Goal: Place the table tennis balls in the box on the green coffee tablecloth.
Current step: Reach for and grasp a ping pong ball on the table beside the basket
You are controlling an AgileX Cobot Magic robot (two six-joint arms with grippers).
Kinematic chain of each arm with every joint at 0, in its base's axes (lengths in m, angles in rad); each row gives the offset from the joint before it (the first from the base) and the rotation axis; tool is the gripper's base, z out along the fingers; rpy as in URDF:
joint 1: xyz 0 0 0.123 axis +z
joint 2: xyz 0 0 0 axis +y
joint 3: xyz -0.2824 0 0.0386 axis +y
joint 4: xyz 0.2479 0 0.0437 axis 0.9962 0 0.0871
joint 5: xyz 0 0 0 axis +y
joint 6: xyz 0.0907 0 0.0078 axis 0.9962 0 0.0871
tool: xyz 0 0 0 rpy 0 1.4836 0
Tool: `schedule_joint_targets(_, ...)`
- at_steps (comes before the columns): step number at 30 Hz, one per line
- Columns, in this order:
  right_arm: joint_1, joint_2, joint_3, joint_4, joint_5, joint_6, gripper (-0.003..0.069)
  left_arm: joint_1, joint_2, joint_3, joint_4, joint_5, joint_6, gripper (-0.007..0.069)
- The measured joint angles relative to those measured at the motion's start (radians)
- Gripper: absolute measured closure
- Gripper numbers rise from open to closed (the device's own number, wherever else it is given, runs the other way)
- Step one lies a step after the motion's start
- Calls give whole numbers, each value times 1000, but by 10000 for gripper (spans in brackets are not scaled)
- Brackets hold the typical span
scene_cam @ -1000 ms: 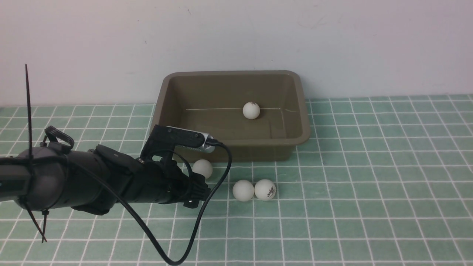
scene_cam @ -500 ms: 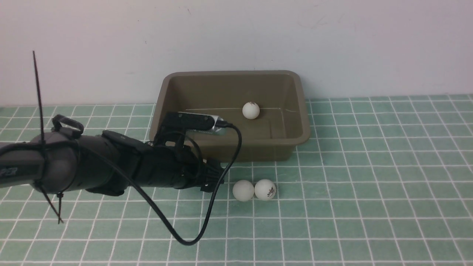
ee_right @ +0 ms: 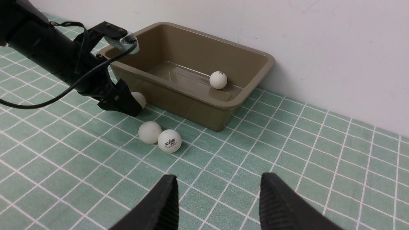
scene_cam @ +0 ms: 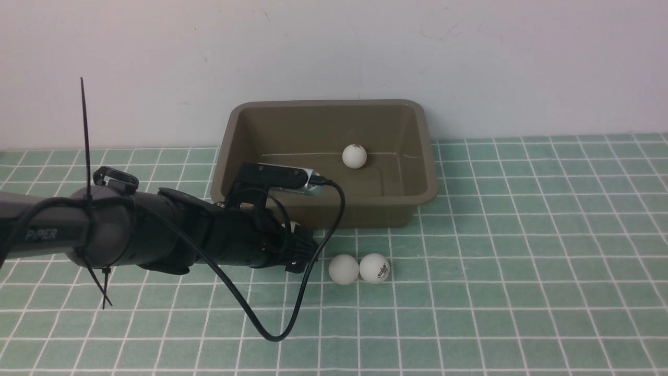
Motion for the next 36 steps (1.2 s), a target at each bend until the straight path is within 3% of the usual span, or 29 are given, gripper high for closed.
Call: schedule_joint_targets(36,0,0,0,0,-11,-4,332,-1,102,-79,-19,-18,37,69)
